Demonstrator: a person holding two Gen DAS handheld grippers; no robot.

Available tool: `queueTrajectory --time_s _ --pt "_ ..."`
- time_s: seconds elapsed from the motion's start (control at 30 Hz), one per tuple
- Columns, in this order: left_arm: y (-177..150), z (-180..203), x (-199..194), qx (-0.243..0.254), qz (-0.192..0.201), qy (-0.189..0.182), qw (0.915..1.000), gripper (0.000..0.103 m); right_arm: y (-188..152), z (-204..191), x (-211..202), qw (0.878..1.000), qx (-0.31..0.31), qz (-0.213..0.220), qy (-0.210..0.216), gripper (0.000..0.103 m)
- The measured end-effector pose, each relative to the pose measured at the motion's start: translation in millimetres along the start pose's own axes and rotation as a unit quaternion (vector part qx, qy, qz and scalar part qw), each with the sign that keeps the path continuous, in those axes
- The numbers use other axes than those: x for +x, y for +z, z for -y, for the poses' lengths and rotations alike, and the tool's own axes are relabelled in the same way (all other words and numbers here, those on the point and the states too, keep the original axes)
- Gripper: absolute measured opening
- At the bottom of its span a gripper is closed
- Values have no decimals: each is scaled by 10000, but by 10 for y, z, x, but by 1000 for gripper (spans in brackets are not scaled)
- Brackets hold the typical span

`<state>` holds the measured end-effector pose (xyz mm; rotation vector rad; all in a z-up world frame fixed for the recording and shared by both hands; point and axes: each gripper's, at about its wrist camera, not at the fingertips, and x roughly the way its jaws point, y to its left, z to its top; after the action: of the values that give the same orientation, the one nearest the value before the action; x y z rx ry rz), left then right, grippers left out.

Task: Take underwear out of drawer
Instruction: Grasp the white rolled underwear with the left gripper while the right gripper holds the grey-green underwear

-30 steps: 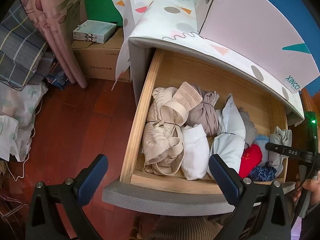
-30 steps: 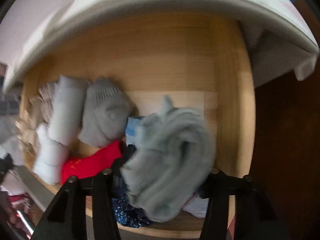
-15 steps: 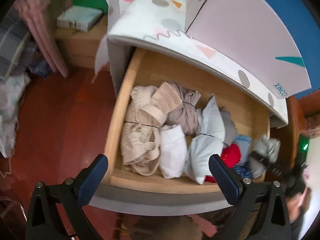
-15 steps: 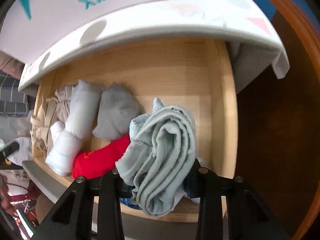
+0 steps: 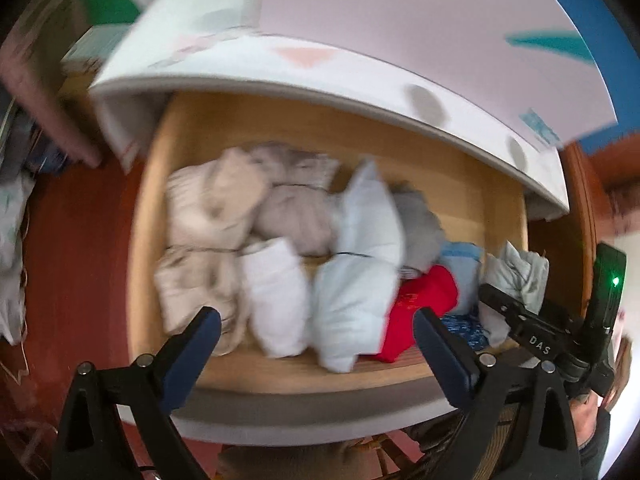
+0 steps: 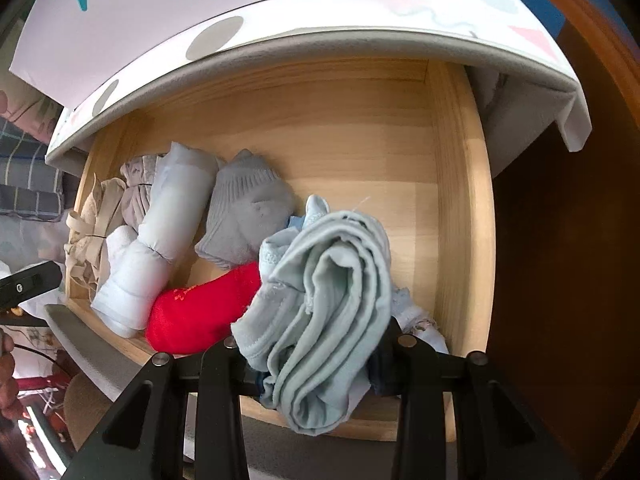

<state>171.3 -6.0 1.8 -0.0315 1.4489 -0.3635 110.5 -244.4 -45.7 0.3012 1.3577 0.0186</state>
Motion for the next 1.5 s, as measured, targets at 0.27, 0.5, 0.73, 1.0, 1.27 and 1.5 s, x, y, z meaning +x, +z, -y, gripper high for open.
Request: queueTrajectory --time_s 0.27,0.5,0.73,1.0,1.27,1.5 --pt "73 587 284 697 120 530 9961 97 3 188 3 9989 414 -53 191 34" --pt "73 704 510 787 248 1153 9899 86 9 218 -13 9985 493 -40 234 34" --pt "63 710 781 541 181 1395 9886 86 11 218 -4 9983 509 -64 266 34" --pt "67 714 1090 439 -167 1525 9872 53 10 247 -21 9981 548 -64 273 34" --pt "100 605 960 298 -106 1063 9938 31 9 245 -19 9983 528 -55 249 34" --pt "77 596 682 361 -11 797 9962 30 14 218 -19 9986 485 -45 198 34"
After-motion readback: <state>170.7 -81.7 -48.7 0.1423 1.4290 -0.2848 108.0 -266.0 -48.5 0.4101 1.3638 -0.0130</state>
